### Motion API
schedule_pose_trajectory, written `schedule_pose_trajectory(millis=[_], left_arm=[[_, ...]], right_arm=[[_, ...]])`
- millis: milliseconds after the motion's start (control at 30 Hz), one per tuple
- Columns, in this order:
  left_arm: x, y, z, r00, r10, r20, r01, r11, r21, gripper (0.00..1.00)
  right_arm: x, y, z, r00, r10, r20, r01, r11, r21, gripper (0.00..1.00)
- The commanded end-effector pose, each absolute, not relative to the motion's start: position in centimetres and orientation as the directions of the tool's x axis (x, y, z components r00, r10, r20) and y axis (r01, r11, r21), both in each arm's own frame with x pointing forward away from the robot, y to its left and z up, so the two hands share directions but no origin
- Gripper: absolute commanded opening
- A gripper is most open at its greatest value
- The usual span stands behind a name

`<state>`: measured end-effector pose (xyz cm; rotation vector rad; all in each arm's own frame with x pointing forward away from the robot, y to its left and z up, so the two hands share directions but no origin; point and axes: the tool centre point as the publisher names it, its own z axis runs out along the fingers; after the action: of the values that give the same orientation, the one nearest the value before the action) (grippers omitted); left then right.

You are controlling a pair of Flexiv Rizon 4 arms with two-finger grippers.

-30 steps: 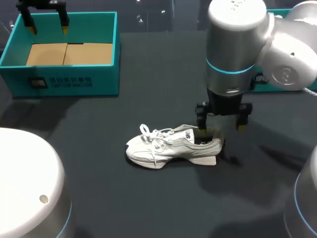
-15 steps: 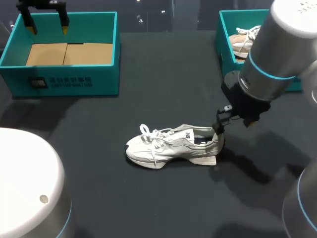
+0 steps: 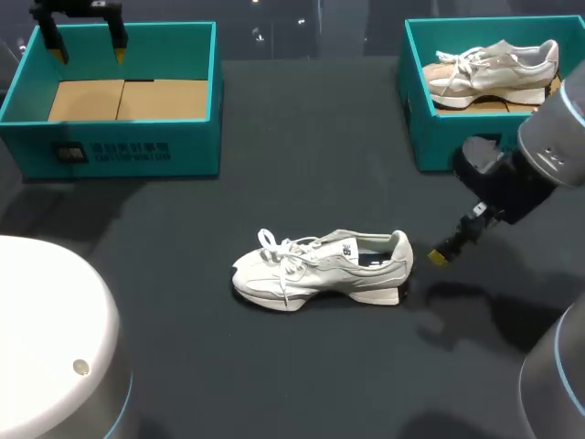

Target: Take the shoe out of the shoebox, open the shoe tongue, remove and reinsert the insole, then place the shoe into the shoebox

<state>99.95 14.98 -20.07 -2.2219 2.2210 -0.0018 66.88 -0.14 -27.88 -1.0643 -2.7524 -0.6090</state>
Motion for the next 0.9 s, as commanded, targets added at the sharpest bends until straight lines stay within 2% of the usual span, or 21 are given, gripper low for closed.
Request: schedule_pose_trajectory(millis=[33,100,233,333,767,833,900], left_arm=[[100.0,15.0,-20.0,0.000,-1.000,0.000,-1.000,0.000,0.000,1.00],[100.0,15.0,-20.0,0.000,-1.000,0.000,-1.000,0.000,0.000,1.00],[100.0,15.0,-20.0,0.000,-1.000,0.000,-1.000,0.000,0.000,1.00],[100.0,15.0,-20.0,0.000,-1.000,0.000,-1.000,0.000,0.000,1.00],[100.0,15.0,-20.0,0.000,-1.000,0.000,-1.000,0.000,0.000,1.00],[100.0,15.0,-20.0,0.000,-1.000,0.000,-1.000,0.000,0.000,1.00],[100.0,15.0,-20.0,0.000,-1.000,0.000,-1.000,0.000,0.000,1.00]], right_arm=[[66.4,-1.1,-28.9,-0.923,0.230,0.310,0.386,0.560,0.733,1.00],[66.5,-1.7,-29.9,-0.923,0.227,0.311,0.385,0.546,0.744,1.00],[66.4,-2.8,-30.3,-0.981,0.100,0.166,0.193,0.457,0.868,1.00],[66.9,-4.1,-31.0,-0.956,0.226,0.186,0.256,0.336,0.907,1.00],[66.9,-4.1,-31.0,-0.956,0.226,0.186,0.256,0.336,0.907,1.00],[67.6,-4.4,-32.4,-0.936,0.288,0.203,0.301,0.358,0.884,1.00],[67.9,-4.7,-33.0,-0.932,0.297,0.207,0.301,0.318,0.899,1.00]])
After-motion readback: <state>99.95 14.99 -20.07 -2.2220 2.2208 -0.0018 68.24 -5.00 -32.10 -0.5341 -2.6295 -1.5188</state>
